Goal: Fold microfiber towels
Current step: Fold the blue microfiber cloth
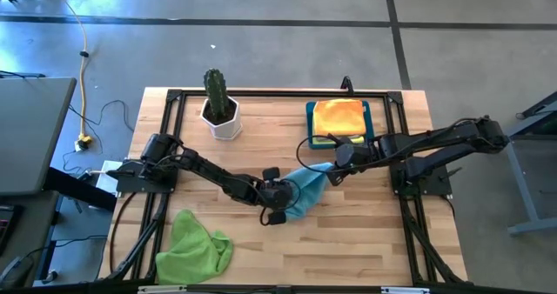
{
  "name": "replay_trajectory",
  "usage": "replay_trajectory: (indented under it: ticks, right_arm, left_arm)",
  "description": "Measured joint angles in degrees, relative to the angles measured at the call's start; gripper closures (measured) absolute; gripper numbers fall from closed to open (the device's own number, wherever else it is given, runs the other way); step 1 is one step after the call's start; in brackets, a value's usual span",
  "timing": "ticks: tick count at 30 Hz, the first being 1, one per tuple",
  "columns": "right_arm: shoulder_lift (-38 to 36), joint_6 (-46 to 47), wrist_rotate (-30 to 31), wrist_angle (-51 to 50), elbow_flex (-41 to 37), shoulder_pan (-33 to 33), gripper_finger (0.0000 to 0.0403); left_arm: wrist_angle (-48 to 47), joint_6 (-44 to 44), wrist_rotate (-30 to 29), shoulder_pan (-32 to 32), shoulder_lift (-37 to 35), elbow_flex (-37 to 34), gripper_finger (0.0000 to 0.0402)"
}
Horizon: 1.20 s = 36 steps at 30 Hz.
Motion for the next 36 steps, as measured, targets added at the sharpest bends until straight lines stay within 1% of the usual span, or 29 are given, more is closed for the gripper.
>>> replay_trajectory:
  ticks: [8, 15, 19, 26, 30, 36]
  right_arm:
    - [0.0, -1.5, 0.1, 0.0, 0.0, 0.0, 0.0403]
    - [0.0, -1.6, 1.2, 0.0, 0.0, 0.0, 0.0403]
    - [0.0, -1.6, 1.2, 0.0, 0.0, 0.0, 0.0403]
    - [0.0, -3.0, 1.2, -0.2, 0.0, 0.0, 0.0403]
    - [0.0, -7.1, 1.0, -0.2, 0.0, 0.0, 0.0403]
    - [0.0, -14.3, -0.4, -0.3, 0.0, 0.0, 0.0403]
  left_arm:
    - [1.7, -0.2, 4.8, -0.7, 0.0, 0.0, 0.0287]
    - [1.8, -0.3, 4.2, -1.0, 0.0, 0.0, 0.0289]
    - [0.7, -0.8, 3.8, -0.9, 0.6, 0.0, 0.0315]
    - [-2.6, -2.3, 1.7, -0.9, 0.6, 0.1, 0.0392]
    - [-3.5, -4.4, 1.7, -1.1, -1.9, 0.2, 0.0391]
    - [-10.4, -4.7, 2.4, -1.8, -6.7, 4.5, 0.0398]
